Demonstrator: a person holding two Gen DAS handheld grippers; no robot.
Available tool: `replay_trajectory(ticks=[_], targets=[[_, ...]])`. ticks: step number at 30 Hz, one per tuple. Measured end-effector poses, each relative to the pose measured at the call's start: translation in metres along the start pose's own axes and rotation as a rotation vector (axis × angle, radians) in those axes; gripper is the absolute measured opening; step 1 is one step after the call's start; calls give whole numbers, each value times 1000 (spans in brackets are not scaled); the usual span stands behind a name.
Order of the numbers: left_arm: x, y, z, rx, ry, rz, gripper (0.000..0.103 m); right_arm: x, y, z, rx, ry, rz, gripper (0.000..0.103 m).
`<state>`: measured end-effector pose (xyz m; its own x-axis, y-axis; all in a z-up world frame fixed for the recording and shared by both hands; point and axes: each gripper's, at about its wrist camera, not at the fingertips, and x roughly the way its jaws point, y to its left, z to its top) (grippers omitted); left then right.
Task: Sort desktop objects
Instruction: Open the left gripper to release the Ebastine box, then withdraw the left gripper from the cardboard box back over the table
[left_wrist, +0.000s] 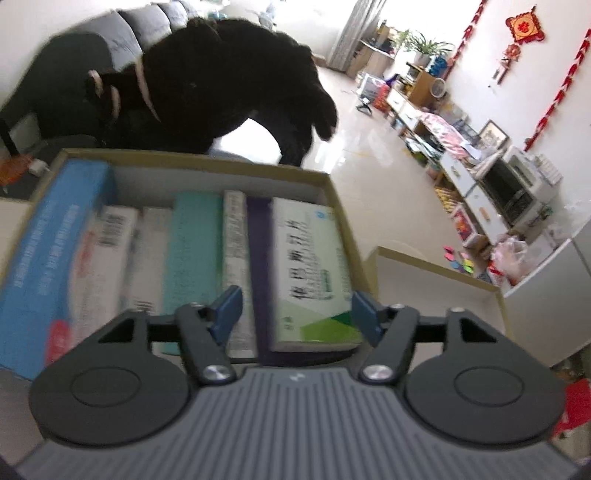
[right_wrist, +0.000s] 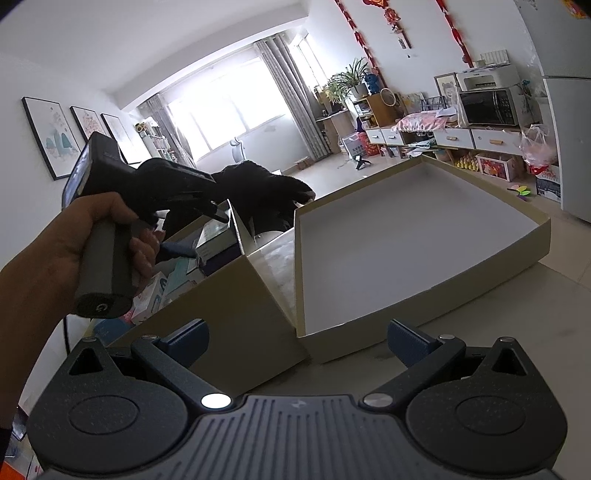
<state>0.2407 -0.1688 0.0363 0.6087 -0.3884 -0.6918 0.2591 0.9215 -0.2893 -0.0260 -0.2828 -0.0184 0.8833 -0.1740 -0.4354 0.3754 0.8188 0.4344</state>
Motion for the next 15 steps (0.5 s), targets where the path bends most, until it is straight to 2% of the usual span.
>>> replay_trajectory(ticks=[15], targets=[[-64, 52, -11, -14, -96, 5, 71, -20, 31, 0, -67, -28, 31, 103]])
